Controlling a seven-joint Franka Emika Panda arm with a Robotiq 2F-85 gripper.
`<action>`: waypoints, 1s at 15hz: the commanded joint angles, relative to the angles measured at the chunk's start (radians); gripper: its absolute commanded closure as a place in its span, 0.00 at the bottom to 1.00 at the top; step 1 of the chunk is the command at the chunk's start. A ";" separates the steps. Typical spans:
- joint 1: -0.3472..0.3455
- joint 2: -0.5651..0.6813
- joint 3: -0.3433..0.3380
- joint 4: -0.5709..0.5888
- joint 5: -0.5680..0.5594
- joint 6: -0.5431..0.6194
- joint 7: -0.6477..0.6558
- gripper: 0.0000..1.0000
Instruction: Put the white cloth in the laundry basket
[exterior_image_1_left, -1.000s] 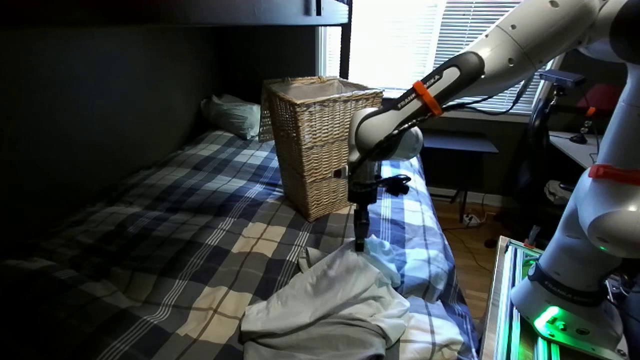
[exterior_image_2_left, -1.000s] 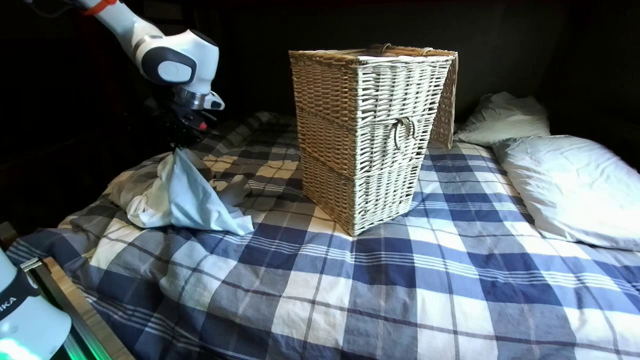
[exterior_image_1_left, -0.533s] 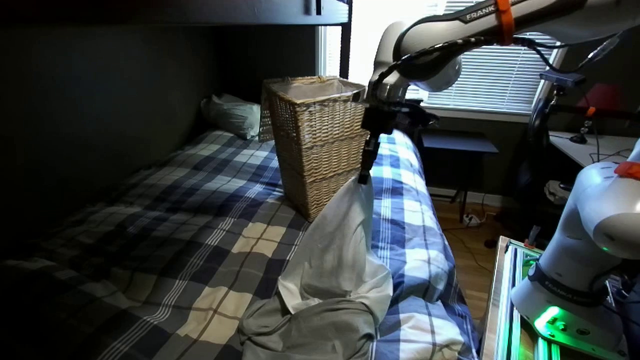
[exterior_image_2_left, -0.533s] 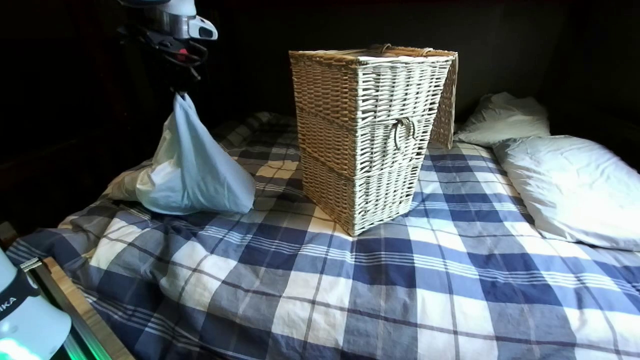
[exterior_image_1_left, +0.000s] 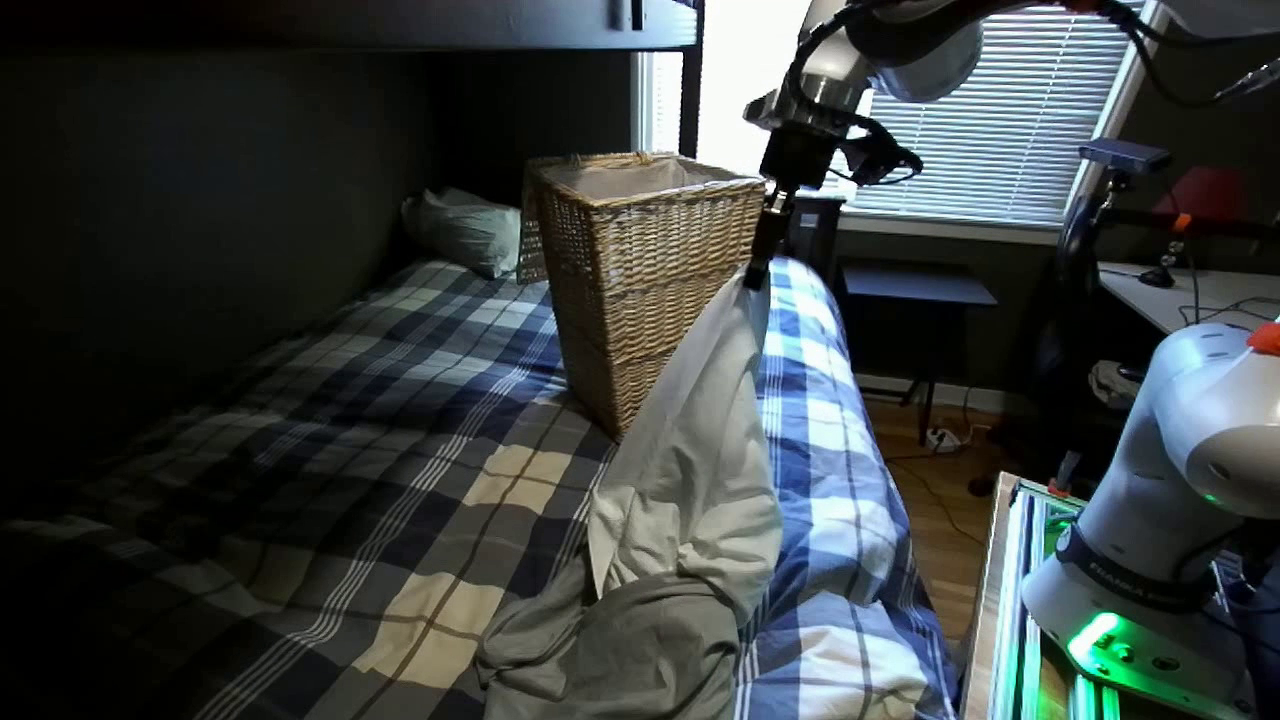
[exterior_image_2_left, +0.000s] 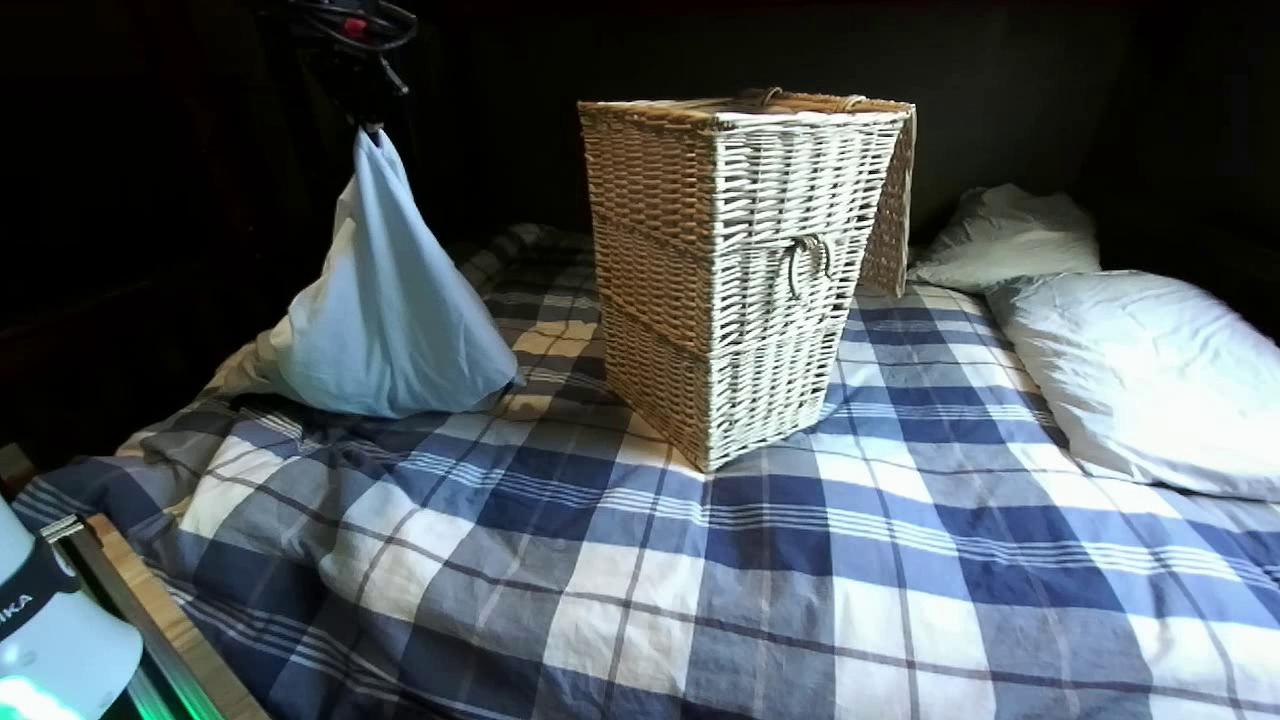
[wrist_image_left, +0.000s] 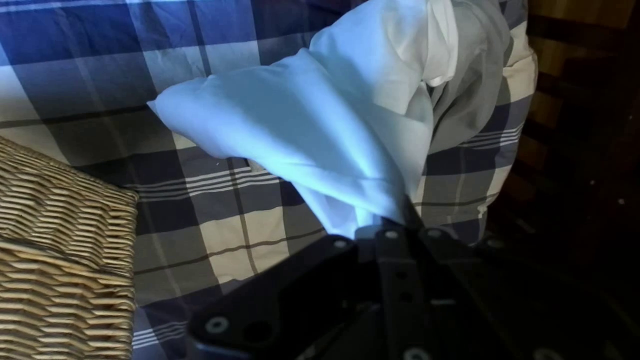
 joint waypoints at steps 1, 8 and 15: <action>0.031 0.003 -0.024 0.001 -0.011 0.002 0.009 0.99; 0.017 0.019 -0.046 0.163 -0.114 -0.137 0.028 1.00; 0.010 0.100 -0.083 0.459 -0.138 -0.276 0.057 1.00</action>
